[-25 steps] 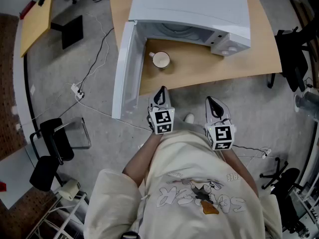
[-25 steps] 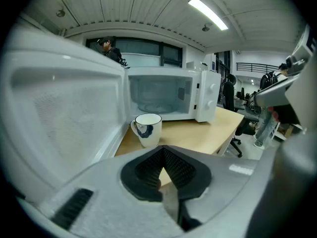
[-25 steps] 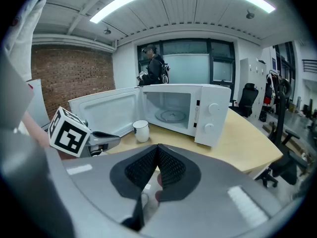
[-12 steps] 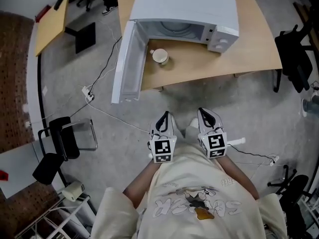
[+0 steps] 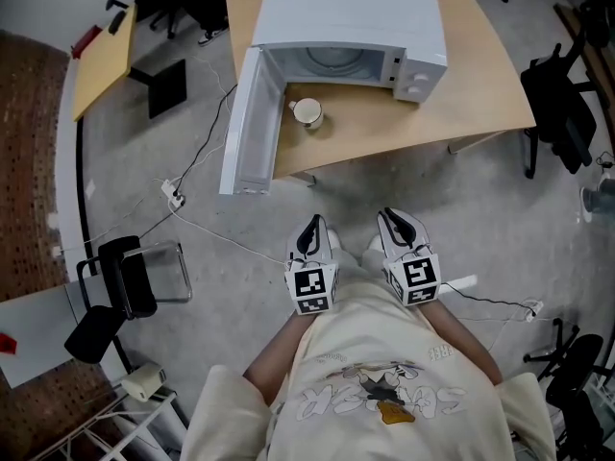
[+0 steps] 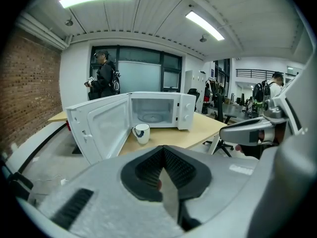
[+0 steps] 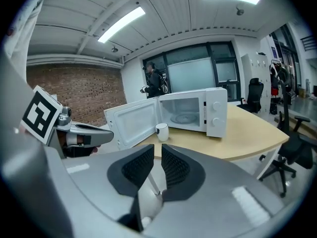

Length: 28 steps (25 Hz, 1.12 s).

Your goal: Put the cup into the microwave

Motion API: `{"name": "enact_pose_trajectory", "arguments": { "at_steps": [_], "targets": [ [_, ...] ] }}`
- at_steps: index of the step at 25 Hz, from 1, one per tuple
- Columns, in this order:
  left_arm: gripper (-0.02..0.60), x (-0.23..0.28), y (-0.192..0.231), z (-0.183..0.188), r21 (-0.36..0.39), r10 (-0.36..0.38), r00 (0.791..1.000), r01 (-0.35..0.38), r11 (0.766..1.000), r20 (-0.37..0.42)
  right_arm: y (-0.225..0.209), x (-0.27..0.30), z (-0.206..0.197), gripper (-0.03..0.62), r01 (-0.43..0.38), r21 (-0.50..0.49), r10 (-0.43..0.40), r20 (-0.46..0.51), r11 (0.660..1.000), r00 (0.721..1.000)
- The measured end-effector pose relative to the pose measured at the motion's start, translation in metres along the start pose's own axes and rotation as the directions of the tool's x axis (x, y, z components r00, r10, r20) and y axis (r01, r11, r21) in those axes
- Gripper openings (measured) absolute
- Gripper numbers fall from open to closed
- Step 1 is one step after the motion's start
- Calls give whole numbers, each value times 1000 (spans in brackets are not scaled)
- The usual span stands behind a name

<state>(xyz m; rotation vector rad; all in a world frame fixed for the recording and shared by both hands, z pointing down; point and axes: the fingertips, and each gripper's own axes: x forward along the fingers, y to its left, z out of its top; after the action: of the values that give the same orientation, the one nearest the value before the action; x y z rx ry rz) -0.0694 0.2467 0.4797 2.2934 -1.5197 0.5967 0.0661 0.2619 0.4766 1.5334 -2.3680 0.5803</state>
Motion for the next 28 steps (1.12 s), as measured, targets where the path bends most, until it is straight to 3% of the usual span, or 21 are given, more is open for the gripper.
{"name": "enact_pose_trajectory", "arguments": {
  "at_steps": [4,8,14,22,28],
  "targets": [
    [3,-7,-9,9,-51,21,999,-19,999,36,-8,-4,0,28,0,-3,0,37,1000,999],
    [3,-9,-4,25,-52,29,998,-25,998,64,-5,5,1,28,-22,-13,23,16,1000,1000],
    [3,35,21,49,-71,17,998,-12,997,64,-17,44,16,28,-18,26,18,10,999,1000],
    [3,105,62,93,-35,-109,993,111,993,44,-28,123,51,28,20,50,-19,-23,999,1000],
    [3,129,78,108,-9,-160,987,160,987,26,-28,170,71,43,-7,-26,6,-52,1000,999]
  ]
}}
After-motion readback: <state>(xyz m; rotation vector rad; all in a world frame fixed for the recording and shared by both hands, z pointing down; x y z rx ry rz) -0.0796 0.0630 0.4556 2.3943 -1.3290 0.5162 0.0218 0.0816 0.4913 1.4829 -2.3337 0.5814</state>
